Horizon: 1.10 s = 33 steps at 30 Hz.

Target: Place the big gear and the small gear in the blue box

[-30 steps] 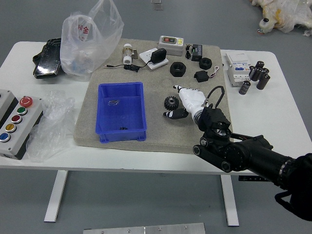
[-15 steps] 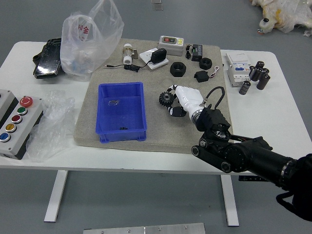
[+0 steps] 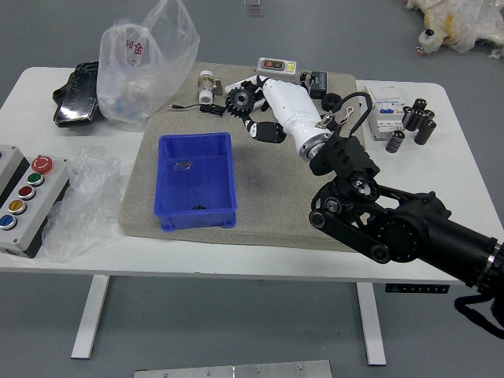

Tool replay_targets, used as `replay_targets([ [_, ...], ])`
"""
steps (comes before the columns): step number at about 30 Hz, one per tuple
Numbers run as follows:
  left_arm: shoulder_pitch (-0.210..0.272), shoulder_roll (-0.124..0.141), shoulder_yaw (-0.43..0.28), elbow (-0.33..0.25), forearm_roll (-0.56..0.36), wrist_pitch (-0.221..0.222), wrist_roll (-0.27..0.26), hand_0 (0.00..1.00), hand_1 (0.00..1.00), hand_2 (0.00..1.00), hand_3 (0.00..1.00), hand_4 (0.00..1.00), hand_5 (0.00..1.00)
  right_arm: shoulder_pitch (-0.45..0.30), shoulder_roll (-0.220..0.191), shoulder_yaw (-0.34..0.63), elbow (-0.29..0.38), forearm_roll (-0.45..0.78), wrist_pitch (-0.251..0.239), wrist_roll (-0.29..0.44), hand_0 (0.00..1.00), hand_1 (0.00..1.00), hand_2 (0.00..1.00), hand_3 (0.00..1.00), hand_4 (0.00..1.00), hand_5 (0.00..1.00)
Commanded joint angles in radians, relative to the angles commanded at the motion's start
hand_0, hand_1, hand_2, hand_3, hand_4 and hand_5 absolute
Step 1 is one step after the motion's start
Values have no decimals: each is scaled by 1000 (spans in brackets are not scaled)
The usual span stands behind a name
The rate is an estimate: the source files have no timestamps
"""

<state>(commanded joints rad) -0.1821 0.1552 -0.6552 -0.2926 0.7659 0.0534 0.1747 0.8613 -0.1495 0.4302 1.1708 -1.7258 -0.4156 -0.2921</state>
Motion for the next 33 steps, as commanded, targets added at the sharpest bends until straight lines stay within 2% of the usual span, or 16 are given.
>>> replay_targets([
  [4,-1,0,0,0,1,0,0,654,505,525,678,668,304,2,19,-69,37,12,69,16,688,516,384,465,454,2],
  [5,-1,0,-1,0,2,-1,0,654,504,525,678,668,305,2,23,-84,36,19,91,14,815,765,845,900,488,120],
  [8,0,0,-1,0,3,-1,1,654,504,525,678,668,305,3,29,-96,24,20,153,-3,815,765,845,900,488,120],
  [10,0,0,-3,-1,5,-1,2,654,504,525,678,668,305,3,29,-93,16,11,172,-9,815,765,845,900,488,120],
  [11,1,0,-4,-1,6,-1,3,654,505,525,677,669,305,3,28,-92,14,6,178,-12,895,913,972,998,595,139],
  [16,1,0,-5,-1,7,-1,4,654,505,525,677,669,305,2,30,-108,3,13,193,-19,895,913,972,998,595,139],
  [17,1,1,-5,-1,6,-1,4,654,505,524,677,668,304,2,30,-109,2,14,193,-20,916,936,975,998,643,176],
  [20,1,1,-4,-1,6,-1,4,654,505,524,677,668,304,0,30,-106,-1,12,183,-21,916,936,975,998,643,176],
  [27,1,0,-5,-1,6,-2,4,654,505,524,677,668,303,-20,23,-41,-9,34,89,-8,902,933,965,998,648,177],
  [28,1,0,-3,-1,4,-1,3,654,505,524,677,668,303,-30,18,-19,-8,59,69,11,902,933,965,998,648,177],
  [29,1,0,-2,-1,3,-1,2,654,505,524,677,667,303,-44,11,7,-7,90,46,37,818,907,940,987,764,369],
  [31,0,0,2,-1,-2,-1,0,654,505,524,677,667,303,-72,-4,54,-4,158,16,87,818,907,940,987,764,369],
  [33,0,0,5,0,-6,0,-2,654,505,524,677,667,303,-108,-21,110,-3,233,15,154,818,907,940,987,764,369],
])
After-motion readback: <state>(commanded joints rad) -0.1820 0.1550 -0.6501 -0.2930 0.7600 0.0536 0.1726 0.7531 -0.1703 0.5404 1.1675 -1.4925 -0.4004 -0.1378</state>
